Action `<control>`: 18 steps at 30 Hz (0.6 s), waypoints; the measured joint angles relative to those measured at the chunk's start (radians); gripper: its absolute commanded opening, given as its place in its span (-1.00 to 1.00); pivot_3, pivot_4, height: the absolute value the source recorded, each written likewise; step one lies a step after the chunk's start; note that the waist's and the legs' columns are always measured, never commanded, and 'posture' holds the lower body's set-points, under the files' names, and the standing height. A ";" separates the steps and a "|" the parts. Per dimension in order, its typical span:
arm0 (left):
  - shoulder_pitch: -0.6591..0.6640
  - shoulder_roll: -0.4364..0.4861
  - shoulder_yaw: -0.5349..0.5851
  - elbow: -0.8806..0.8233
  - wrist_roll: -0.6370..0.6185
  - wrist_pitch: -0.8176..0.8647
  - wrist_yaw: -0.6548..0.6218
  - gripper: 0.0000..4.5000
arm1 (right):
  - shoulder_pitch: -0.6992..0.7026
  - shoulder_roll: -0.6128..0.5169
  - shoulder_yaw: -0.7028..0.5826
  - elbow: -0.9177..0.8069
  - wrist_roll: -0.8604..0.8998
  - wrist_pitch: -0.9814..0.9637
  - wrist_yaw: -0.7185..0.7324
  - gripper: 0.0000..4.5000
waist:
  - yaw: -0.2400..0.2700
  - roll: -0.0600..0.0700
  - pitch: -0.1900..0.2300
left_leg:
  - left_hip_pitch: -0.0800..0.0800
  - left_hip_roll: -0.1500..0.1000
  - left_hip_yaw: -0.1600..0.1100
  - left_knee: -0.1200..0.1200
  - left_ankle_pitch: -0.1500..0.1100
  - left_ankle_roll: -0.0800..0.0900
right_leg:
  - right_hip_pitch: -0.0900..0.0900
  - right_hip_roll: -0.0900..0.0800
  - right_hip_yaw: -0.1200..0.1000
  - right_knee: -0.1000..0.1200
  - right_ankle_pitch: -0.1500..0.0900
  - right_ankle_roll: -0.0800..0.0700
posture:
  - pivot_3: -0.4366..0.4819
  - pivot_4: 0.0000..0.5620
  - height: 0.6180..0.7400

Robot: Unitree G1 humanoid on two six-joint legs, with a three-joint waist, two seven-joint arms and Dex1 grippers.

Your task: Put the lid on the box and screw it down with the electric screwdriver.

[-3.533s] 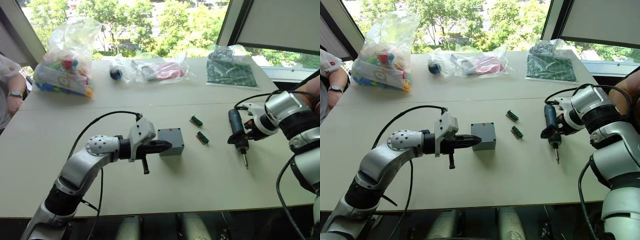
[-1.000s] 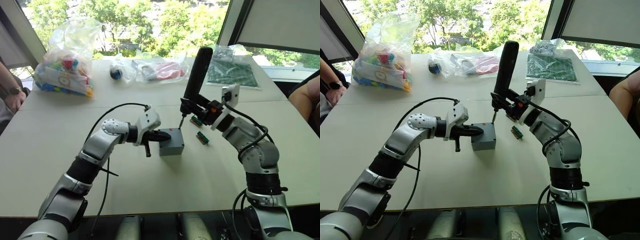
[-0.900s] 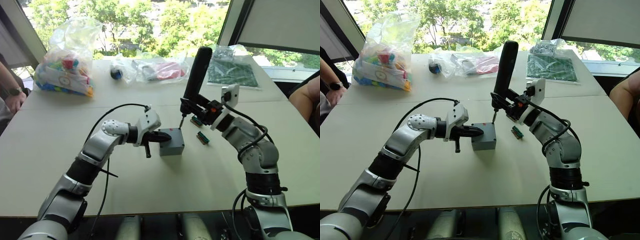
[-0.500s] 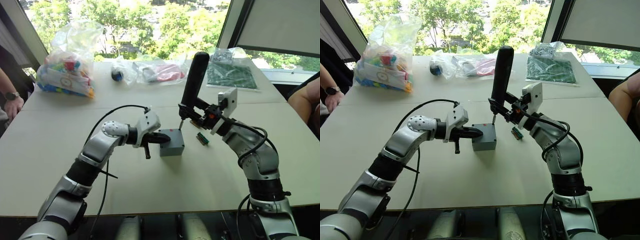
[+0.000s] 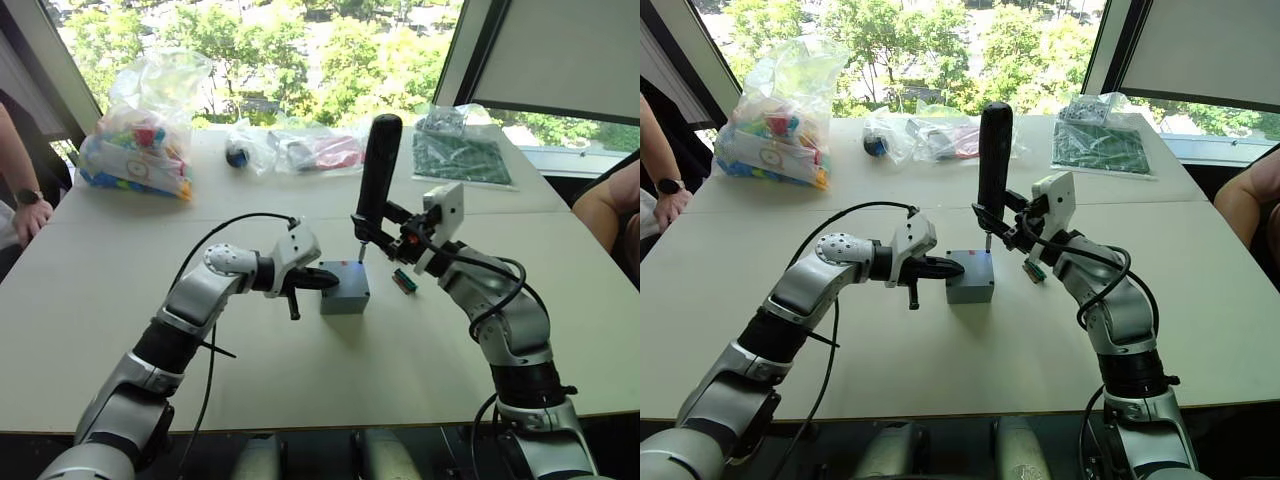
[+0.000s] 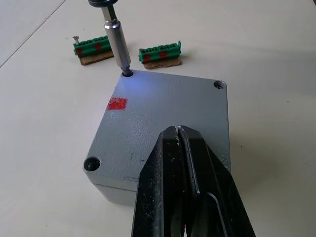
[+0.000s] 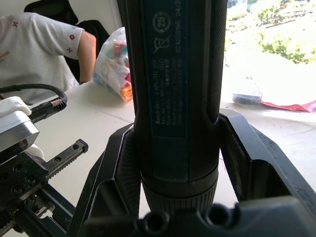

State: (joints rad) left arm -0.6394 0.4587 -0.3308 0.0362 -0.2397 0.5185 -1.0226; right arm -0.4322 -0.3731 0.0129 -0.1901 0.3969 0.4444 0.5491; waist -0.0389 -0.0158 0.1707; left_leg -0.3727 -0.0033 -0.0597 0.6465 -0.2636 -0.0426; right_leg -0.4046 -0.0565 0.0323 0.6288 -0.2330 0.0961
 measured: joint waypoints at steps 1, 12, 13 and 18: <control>0.000 0.000 0.000 0.000 0.000 0.000 0.000 -1.00 | 0.000 0.001 0.000 0.000 0.000 0.000 0.000 -0.17 | 0.000 0.000 0.000 | 0.000 0.000 0.000 0.000 0.000 0.000 | 0.000 0.000 0.000 0.000 0.000 0.000 | -0.05 -0.47 1.00; 0.003 -0.005 0.000 0.002 0.011 -0.006 0.000 -1.00 | -0.008 0.009 -0.001 0.011 0.000 0.000 -0.006 -0.17 | 0.001 0.000 0.000 | 0.000 0.000 0.000 0.000 0.000 0.000 | 0.000 0.000 0.000 0.000 -0.001 0.000 | -0.05 -0.47 1.00; 0.003 -0.007 0.000 0.003 0.011 -0.006 -0.001 -1.00 | -0.009 0.009 -0.001 0.012 0.001 0.000 -0.007 -0.17 | 0.001 0.000 0.000 | 0.000 0.000 0.000 0.000 0.000 0.000 | 0.000 0.000 0.000 0.000 -0.001 0.000 | -0.05 -0.47 1.00; 0.003 -0.011 -0.001 0.012 0.013 -0.021 -0.007 -1.00 | -0.023 0.012 -0.041 0.008 0.042 0.037 -0.024 -0.17 | 0.004 0.000 0.000 | -0.001 0.000 0.000 0.000 0.000 0.000 | 0.000 0.000 0.000 -0.001 -0.001 0.000 | -0.05 -0.47 1.00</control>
State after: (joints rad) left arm -0.6366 0.4479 -0.3317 0.0485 -0.2266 0.4971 -1.0292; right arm -0.4551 -0.3612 -0.0281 -0.1824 0.4384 0.4811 0.5248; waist -0.0349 -0.0158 0.1705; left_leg -0.3738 -0.0033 -0.0601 0.6463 -0.2637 -0.0425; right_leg -0.4051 -0.0570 0.0318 0.6277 -0.2337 0.0957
